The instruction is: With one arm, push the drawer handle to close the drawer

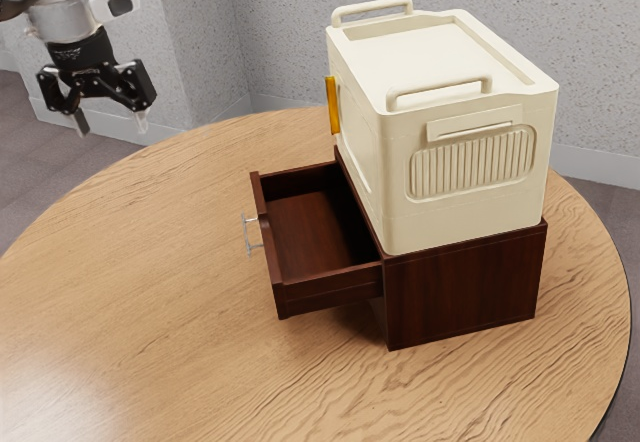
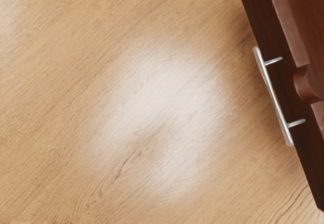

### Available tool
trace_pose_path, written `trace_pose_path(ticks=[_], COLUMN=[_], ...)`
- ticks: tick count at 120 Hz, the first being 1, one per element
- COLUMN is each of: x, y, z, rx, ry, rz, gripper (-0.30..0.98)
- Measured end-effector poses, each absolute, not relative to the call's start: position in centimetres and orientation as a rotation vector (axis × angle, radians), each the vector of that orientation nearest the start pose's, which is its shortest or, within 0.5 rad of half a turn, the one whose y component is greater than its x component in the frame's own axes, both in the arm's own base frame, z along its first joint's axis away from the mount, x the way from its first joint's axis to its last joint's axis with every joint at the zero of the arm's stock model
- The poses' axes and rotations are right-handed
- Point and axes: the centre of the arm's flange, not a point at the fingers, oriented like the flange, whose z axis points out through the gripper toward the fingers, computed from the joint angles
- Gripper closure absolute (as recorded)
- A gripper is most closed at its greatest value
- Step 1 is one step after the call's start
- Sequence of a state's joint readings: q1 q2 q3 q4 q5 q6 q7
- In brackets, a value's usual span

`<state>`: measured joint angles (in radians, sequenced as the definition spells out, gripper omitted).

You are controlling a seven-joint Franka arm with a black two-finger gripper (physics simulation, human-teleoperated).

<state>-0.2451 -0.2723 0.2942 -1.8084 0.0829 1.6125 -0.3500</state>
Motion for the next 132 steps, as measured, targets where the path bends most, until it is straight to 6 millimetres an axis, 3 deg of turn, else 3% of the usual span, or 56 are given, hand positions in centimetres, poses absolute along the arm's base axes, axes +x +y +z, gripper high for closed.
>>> trace_pose_path(ticks=[15, 24, 33, 41, 49, 61, 76, 83, 99, 121, 132], x=[47.4, 46.9, 45.9, 45.5, 45.4, 45.4, 47.5, 48.7, 50.2, 51.1, 51.1], y=[3.9, 4.8, 4.4, 4.2, 3.4, 2.3, 1.0, 0.6, -0.6, -0.9, -1.2], z=[64.8, 64.1, 63.8, 62.4, 58.9, 51.5, 46.8, 45.9, 46.0, 44.4, 42.6], rx=[-3.065, -3.048, -3.04, -3.016, -2.982, -2.965, -2.99, -3.004, -3.048, -3.016, -2.976], ry=[-0.711, -0.805, -0.85, -0.883, -0.876, -0.745, -0.499, -0.391, -0.155, 0.111, 0.272], rz=[-0.11, -0.102, -0.069, 0.001, 0.094, 0.129, -0.017, -0.101, -0.254, -0.302, -0.303], gripper=[0.0, 0.0, 0.0, 0.16, 0.35, 0.55, 0.67, 0.7, 0.75, 0.77, 0.78])
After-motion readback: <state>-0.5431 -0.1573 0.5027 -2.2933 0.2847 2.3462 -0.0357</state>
